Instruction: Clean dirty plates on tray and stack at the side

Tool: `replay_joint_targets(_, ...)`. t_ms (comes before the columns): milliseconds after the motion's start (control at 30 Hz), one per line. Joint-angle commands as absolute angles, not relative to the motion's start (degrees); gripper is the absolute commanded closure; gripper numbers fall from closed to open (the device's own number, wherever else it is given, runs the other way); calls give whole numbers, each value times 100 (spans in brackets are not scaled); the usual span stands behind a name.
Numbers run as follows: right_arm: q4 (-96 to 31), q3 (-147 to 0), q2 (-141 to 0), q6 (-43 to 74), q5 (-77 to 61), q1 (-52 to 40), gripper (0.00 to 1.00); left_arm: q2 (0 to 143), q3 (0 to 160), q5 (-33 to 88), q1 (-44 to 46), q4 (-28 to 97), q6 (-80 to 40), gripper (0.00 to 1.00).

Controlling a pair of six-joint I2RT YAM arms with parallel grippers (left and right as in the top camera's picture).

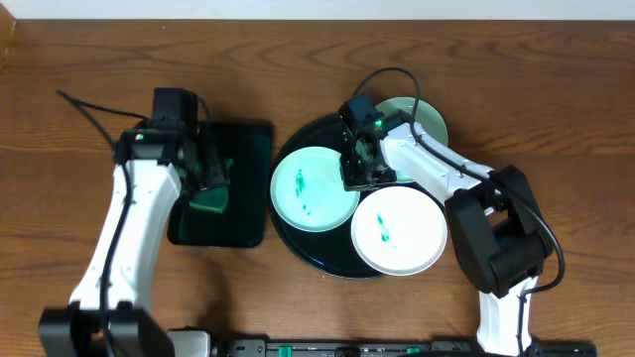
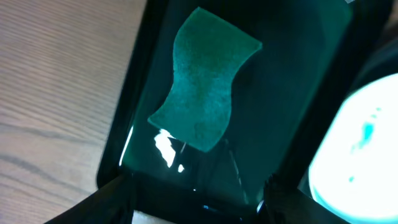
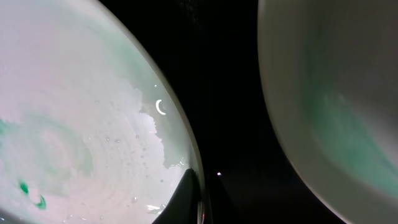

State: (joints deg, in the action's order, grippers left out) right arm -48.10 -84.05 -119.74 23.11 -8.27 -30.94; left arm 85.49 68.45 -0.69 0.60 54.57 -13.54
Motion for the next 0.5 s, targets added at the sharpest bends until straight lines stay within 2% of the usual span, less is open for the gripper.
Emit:
replay_joint_targets(0,-4727,-8464,-12191,2333,-582,-3162,99,9059,6836,-220,56,5367,-1365,35)
replay_joint_targets(267,-4681,-8464,-12191,2331,-582,-3162,99,9979,6836,108,56,4908,-333,38)
replay_joint_targets(467,-4663,-8453,-12195,2311,-578,-3162,99,10250,6836,80,32,4484,-191,38)
